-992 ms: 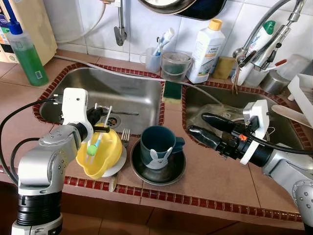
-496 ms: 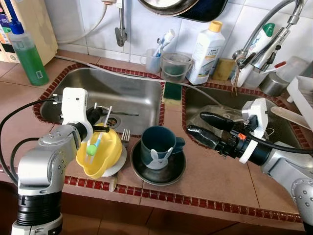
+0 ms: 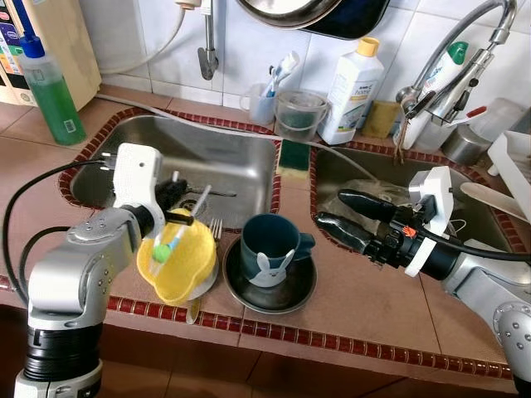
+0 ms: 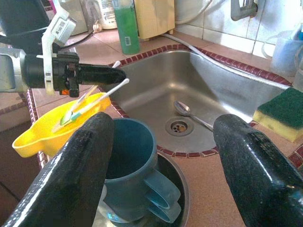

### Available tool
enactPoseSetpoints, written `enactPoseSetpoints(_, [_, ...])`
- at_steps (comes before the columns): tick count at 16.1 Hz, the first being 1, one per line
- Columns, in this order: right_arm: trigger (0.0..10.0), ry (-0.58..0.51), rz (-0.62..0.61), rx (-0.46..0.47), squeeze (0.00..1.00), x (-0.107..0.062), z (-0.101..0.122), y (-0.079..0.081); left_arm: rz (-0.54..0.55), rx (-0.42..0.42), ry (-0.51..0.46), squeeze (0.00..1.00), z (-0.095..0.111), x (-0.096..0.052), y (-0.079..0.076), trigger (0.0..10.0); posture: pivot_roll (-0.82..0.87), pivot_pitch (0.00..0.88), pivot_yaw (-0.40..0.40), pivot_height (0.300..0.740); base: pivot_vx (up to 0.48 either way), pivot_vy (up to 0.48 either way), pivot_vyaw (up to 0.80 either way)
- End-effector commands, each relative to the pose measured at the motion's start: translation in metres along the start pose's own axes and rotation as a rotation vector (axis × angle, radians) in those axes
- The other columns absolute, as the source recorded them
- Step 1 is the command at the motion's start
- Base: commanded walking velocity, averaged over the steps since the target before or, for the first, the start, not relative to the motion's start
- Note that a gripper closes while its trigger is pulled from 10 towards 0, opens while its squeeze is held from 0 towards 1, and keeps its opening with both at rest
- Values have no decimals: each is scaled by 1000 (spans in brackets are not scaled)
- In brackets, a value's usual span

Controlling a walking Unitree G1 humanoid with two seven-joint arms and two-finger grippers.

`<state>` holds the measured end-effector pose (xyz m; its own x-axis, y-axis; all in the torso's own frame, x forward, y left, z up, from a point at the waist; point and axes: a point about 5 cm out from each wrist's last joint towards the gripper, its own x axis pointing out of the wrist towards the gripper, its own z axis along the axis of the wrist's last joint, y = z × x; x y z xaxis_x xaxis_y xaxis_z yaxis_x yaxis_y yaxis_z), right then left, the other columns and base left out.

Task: Kitchen organization

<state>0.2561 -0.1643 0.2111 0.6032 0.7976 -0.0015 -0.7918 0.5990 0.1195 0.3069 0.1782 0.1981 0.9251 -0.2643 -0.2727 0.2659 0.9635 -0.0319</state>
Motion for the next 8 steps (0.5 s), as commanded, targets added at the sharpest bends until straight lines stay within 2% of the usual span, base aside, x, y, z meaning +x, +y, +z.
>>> enactPoseSetpoints(1, [10000,10,3,-28,0,-2,1,1,-32,16,-1,0,5,0,-5,10000,-62,33,-99,732,0,0,0])
enactPoseSetpoints(8, [10000,5,2,-29,0,-3,1,2,-120,-109,-88,0,30,-6,-6,10000,-61,33,-89,732,0,0,0])
